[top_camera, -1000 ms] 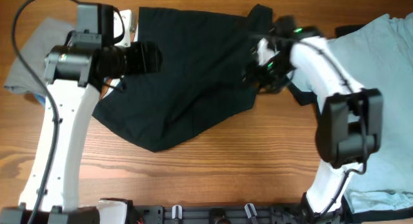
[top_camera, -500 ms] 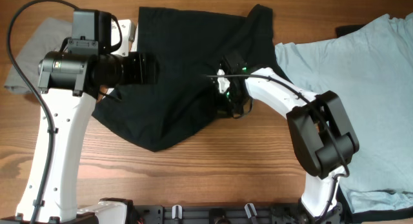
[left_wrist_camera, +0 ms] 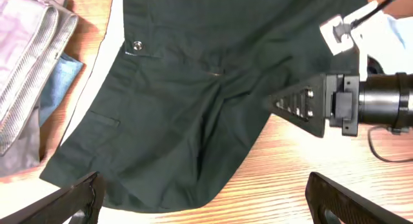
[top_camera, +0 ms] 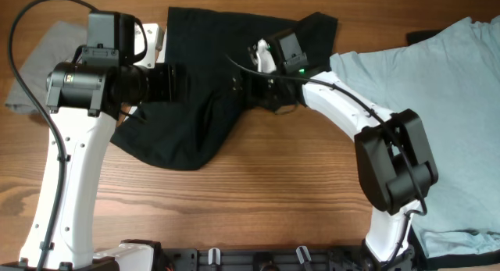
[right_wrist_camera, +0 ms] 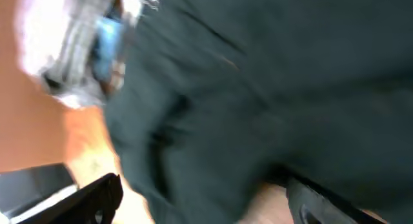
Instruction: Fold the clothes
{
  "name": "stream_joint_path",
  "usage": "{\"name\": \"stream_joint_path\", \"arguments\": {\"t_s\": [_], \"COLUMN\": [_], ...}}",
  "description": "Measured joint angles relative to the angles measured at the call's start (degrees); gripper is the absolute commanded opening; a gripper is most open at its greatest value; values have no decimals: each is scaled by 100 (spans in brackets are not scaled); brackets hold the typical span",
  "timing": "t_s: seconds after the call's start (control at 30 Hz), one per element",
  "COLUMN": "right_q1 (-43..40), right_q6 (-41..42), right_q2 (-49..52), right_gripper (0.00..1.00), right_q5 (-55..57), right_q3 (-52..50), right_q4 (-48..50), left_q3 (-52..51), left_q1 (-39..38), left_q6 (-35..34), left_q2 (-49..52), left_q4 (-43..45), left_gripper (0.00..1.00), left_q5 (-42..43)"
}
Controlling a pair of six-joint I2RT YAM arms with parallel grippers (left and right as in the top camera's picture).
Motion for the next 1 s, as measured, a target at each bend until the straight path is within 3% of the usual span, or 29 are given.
{"name": "stream_joint_path", "arguments": {"t_s": [0.03, 0.07, 0.13, 0.2, 0.4, 0.43, 0.47, 0.53, 0.57, 0.6, 0.73, 0.9, 1.0], "right_q1": [-13, -13, -11, -13, 31, 101, 188, 459, 621, 778, 1047, 638, 503], "right_q6": [-109, -282, -428, -490, -498, -479, -468, -413, -426, -411, -398, -603, -778], "right_q2": [0, 0, 0, 0, 0, 11, 37, 146, 208, 258, 319, 157, -258], "right_gripper": [52, 49, 83, 96, 98, 93, 79, 27, 11, 4, 4, 4, 4], "right_q5": [151, 404, 579, 664, 634, 544, 487, 398, 385, 385, 446, 531, 557], "right_q3": [0, -2, -2, -4, -7, -15, -22, -33, -57, -94, -87, 289, 654], "right_q4": [-208, -417, -426, -258, -164, -166, -164, -140, -92, 9, -94, -2793, -3383], "left_q3": [0, 0, 0, 0, 0, 0, 0, 0, 0, 0, 0, 0, 0], "left_q1": [0, 0, 0, 0, 0, 0, 0, 0, 0, 0, 0, 0, 0], "left_q6": [0, 0, 0, 0, 2, 2, 2, 2, 0, 2, 0, 2, 0], "left_q2": [0, 0, 0, 0, 0, 0, 0, 0, 0, 0, 0, 0, 0], "left_q4": [2, 2, 4, 13, 22, 22, 20, 15, 9, 4, 2, 2, 0], "left_gripper": [100, 100, 100, 100, 100, 100, 100, 100, 100, 100, 100, 100, 100], "left_q5": [-11, -13, -33, -33, -33, -33, -33, -33, -33, -33, -33, -37, -35]}}
